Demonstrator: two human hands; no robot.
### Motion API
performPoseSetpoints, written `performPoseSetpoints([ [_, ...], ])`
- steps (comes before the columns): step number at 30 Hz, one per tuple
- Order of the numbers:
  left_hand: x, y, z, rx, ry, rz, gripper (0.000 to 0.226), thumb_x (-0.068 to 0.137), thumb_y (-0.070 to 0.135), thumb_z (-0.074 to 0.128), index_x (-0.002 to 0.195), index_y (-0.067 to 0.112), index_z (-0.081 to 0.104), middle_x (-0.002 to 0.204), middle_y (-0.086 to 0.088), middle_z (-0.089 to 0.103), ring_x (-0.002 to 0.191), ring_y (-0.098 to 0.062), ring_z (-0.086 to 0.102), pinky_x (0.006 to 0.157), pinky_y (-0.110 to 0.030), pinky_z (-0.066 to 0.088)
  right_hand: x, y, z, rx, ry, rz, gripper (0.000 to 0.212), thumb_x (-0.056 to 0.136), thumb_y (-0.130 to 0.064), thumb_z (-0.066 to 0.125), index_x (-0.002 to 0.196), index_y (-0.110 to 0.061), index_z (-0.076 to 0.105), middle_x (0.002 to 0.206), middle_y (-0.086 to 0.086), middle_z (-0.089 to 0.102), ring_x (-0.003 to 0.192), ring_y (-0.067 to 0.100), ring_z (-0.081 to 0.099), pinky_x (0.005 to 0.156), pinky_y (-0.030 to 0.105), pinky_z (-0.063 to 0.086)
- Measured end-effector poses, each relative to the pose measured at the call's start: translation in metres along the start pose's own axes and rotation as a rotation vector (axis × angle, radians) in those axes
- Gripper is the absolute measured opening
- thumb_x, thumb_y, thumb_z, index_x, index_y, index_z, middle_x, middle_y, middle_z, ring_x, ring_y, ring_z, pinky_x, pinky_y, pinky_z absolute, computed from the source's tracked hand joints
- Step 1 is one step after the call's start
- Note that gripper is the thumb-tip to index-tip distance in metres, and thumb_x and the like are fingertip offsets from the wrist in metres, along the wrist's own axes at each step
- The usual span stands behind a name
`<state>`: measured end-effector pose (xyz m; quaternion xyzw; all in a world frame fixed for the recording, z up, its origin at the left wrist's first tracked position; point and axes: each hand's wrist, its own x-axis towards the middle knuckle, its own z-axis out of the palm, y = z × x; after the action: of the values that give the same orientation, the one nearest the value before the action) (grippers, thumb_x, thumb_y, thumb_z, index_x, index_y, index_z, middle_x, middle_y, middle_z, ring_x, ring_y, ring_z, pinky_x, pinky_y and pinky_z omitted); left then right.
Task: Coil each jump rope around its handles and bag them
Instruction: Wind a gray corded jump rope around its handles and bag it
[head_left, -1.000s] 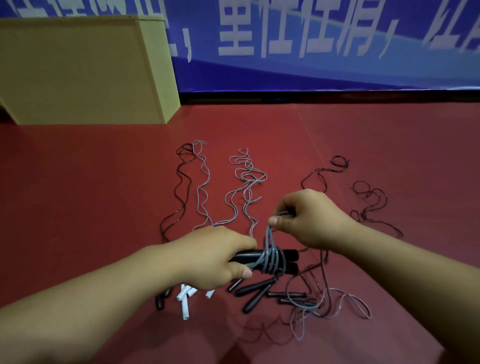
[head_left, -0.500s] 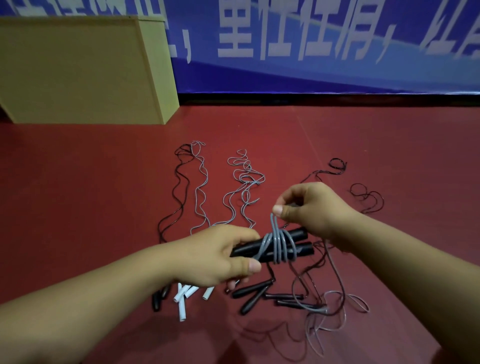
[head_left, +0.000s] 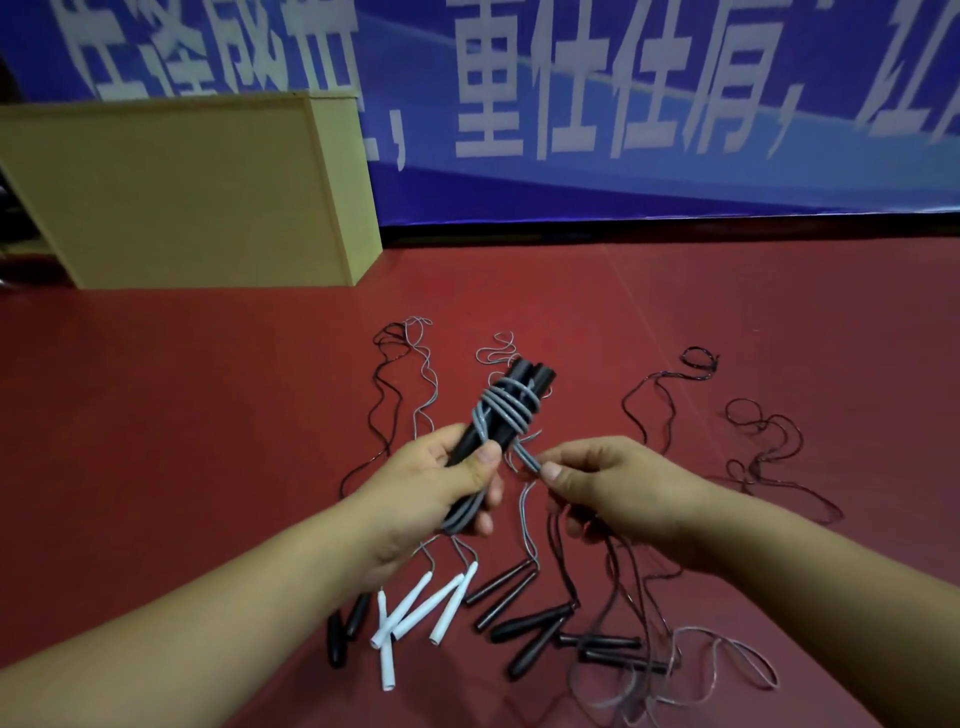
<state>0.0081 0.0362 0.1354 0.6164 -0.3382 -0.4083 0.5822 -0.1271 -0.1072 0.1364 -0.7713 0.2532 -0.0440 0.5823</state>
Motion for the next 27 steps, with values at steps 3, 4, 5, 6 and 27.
performPoseSetpoints([
  [3, 0.007, -0.003, -0.01, -0.066, 0.122, -0.038, 0.014, 0.099, 0.025, 0.052, 0.103, 0.013, 0.06, 0.066, -0.002, 0.058, 0.051, -0.016, 0.053, 0.052, -0.023, 0.047, -0.001, 0.004, 0.001, -0.003, -0.068, 0.039, 0.02, 0.101, -0.016, 0.049, 0.108, -0.011, 0.068, 0.066, -0.004, 0.057, 0.056, 0.011, 0.051, 0.057, 0.021, 0.042],
  [4, 0.009, -0.005, -0.014, -0.056, 0.154, -0.048, 0.015, 0.099, 0.026, 0.053, 0.104, 0.014, 0.06, 0.066, -0.001, 0.058, 0.051, -0.017, 0.053, 0.052, -0.024, 0.047, -0.001, 0.006, 0.0, 0.001, -0.077, 0.049, 0.019, 0.1, -0.015, 0.05, 0.107, -0.011, 0.068, 0.062, -0.006, 0.056, 0.057, 0.011, 0.05, 0.059, 0.022, 0.042],
  [5, 0.01, -0.008, -0.018, -0.03, 0.181, -0.056, 0.014, 0.1, 0.026, 0.053, 0.103, 0.014, 0.061, 0.066, -0.001, 0.058, 0.051, -0.017, 0.053, 0.053, -0.024, 0.046, -0.001, 0.006, -0.001, -0.009, -0.076, 0.052, 0.018, 0.1, -0.015, 0.051, 0.107, -0.011, 0.068, 0.058, -0.01, 0.055, 0.057, 0.01, 0.048, 0.058, 0.021, 0.042],
  [6, 0.012, -0.01, -0.022, 0.001, 0.201, -0.066, 0.013, 0.1, 0.026, 0.053, 0.101, 0.015, 0.061, 0.066, -0.001, 0.059, 0.051, -0.017, 0.053, 0.053, -0.024, 0.046, -0.001, 0.006, -0.002, -0.034, -0.069, 0.048, 0.018, 0.099, -0.016, 0.053, 0.106, -0.011, 0.068, 0.055, -0.013, 0.054, 0.058, 0.01, 0.046, 0.057, 0.021, 0.041],
  [27, 0.018, -0.034, -0.019, 1.023, -0.124, -0.082, 0.01, 0.091, 0.036, 0.065, 0.088, 0.029, 0.059, 0.065, 0.009, 0.053, 0.059, -0.008, 0.048, 0.061, -0.027, 0.042, 0.001, 0.004, 0.0, -0.632, 0.204, -0.221, 0.016, 0.095, -0.032, 0.055, 0.093, -0.023, 0.069, 0.072, -0.01, 0.059, 0.061, 0.0, 0.05, 0.051, 0.01, 0.033],
])
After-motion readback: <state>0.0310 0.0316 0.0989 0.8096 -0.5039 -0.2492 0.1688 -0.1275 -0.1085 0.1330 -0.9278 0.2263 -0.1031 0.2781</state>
